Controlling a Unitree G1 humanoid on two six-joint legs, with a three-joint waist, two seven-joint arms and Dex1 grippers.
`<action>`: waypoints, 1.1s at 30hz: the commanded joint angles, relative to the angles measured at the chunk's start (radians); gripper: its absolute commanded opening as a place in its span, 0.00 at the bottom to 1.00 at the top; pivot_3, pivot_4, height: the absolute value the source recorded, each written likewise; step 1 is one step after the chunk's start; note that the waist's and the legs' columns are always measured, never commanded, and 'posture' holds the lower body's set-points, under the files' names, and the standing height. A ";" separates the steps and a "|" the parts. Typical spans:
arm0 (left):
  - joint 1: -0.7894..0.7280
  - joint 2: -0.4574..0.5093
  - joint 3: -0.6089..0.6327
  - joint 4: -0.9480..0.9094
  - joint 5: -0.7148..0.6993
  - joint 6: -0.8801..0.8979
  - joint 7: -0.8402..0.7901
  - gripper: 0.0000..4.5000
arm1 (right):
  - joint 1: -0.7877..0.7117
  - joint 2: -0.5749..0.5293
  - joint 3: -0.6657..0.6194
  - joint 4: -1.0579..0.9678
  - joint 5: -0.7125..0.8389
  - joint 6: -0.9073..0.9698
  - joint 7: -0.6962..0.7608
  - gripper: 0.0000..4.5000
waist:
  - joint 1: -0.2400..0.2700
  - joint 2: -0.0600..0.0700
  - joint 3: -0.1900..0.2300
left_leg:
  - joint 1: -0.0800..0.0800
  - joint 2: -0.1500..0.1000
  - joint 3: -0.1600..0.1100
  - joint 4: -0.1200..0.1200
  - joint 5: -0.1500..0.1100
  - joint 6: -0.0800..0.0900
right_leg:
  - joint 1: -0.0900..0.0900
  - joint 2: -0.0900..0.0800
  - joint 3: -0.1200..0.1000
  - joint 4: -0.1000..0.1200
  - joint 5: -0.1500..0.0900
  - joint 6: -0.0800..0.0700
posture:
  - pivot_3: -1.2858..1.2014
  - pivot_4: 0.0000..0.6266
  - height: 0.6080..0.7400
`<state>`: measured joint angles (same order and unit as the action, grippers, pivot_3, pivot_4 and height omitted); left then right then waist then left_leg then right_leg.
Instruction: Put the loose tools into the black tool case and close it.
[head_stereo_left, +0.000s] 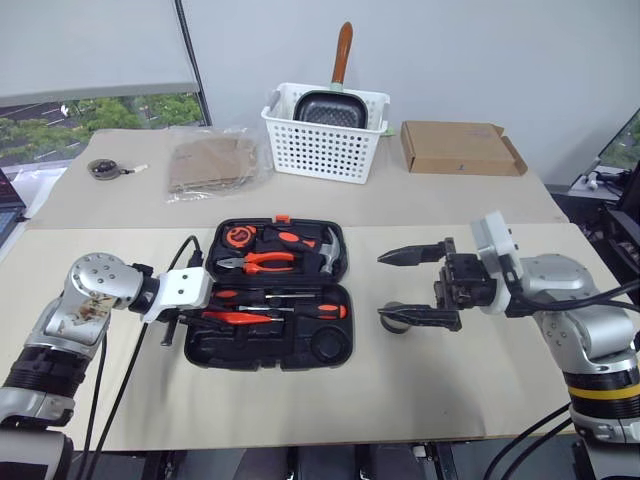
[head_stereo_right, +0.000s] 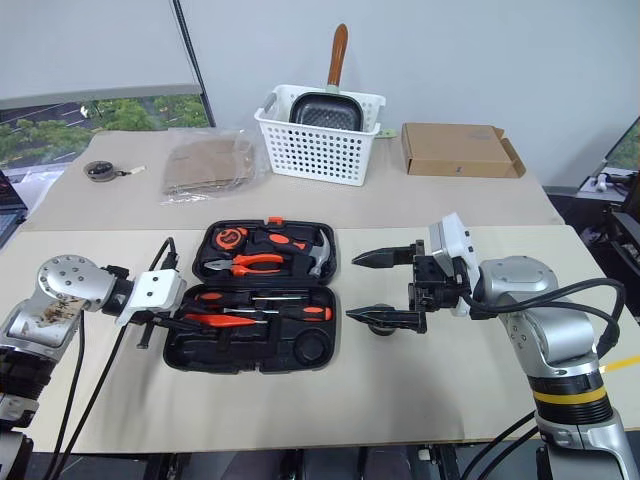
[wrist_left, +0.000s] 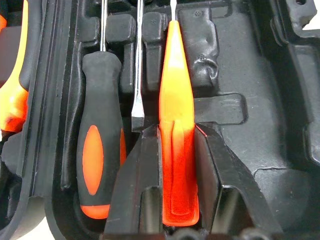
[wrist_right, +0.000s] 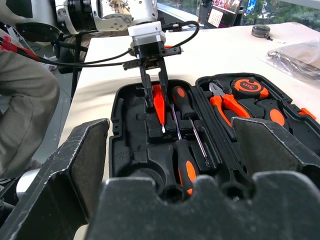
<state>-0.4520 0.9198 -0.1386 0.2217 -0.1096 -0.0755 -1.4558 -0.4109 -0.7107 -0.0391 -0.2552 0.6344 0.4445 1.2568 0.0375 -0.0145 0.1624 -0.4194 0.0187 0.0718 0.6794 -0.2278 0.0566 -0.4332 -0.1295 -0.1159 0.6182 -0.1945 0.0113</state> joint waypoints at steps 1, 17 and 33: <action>0.010 0.001 0.003 -0.010 0.018 0.028 0.039 0.54 | -0.015 0.000 -0.017 -0.014 0.014 -0.020 0.001 1.00 | -0.001 0.000 0.000 | 0.000 0.000 0.000 0.000 0.000 0.000 | 0.000 0.000 0.000 0.000 0.000 0.000 | 0.52 0.24 0.70; 0.041 -0.044 0.213 -0.294 -0.321 0.363 0.159 0.68 | -0.023 0.014 0.002 0.002 0.001 -0.034 0.013 1.00 | -0.002 0.000 0.000 | -0.002 -0.001 0.000 0.001 0.000 0.001 | 0.000 0.000 0.001 -0.001 0.000 0.000 | 0.52 0.24 0.70; 0.394 -0.215 0.122 -0.442 -0.122 0.380 0.557 0.01 | -0.013 0.014 0.007 -0.002 0.003 -0.045 0.007 1.00 | 0.002 0.000 0.000 | 0.005 -0.001 -0.001 0.000 -0.002 -0.001 | 0.008 -0.001 0.002 -0.004 0.000 0.001 | 0.52 0.24 0.70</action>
<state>-0.0822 0.7030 0.0169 -0.2146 -0.2752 0.3213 -0.9117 -0.4148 -0.6926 -0.0143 -0.2415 0.6296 0.4168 1.2616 0.0399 -0.0146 0.1624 -0.4144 0.0175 0.0706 0.6797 -0.2303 0.0543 -0.4256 -0.1301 -0.1142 0.6139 -0.1941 0.0122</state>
